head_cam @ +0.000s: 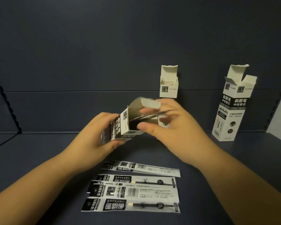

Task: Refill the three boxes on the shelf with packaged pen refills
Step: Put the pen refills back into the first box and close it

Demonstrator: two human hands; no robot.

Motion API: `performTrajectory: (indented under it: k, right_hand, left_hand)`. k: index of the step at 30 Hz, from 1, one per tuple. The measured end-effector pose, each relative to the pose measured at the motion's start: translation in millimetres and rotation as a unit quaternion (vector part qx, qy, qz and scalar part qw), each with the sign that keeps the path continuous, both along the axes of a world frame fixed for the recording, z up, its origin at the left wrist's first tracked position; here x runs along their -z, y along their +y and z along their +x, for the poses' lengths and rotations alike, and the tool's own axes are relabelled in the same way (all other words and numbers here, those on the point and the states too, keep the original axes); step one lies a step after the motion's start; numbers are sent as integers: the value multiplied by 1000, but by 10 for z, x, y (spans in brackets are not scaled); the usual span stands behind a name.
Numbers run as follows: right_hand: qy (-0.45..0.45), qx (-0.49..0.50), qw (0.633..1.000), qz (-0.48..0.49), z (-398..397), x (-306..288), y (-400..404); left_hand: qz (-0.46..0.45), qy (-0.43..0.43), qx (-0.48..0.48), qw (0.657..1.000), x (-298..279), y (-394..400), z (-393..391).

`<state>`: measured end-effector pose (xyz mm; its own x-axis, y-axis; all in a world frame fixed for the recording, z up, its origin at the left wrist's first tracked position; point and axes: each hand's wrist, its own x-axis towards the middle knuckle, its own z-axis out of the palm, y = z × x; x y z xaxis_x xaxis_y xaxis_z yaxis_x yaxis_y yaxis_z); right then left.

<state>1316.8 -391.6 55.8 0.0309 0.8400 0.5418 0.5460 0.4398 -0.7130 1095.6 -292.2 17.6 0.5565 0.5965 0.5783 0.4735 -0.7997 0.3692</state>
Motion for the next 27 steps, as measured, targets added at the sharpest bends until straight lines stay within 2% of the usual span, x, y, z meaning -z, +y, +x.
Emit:
performTrajectory:
  k: [4, 9, 13, 17, 21, 23, 27]
  right_hand:
    - [34, -25, 998, 53, 9, -46, -29]
    - [-12, -20, 1000, 19, -16, 25, 13]
    - [28, 1, 996, 81, 19, -1, 7]
    - [-38, 15, 997, 68, -39, 58, 24]
    - [0, 25, 994, 108, -18, 37, -5]
    - [-14, 26, 992, 123, 5, 0, -26]
    - [-89, 33, 994, 62, -12, 29, 1]
  left_hand:
    - [2, -4, -9, 1000, 4, 0, -2]
    - [13, 3, 4, 1000, 2, -13, 20]
    - [6, -3, 4, 1000, -7, -25, 12]
    - [5, 2, 13, 1000, -8, -46, 28]
    - [5, -3, 10, 1000, -7, -43, 23]
    - [4, -2, 12, 1000, -5, -48, 19]
    - [3, 13, 19, 1000, -12, -75, 37]
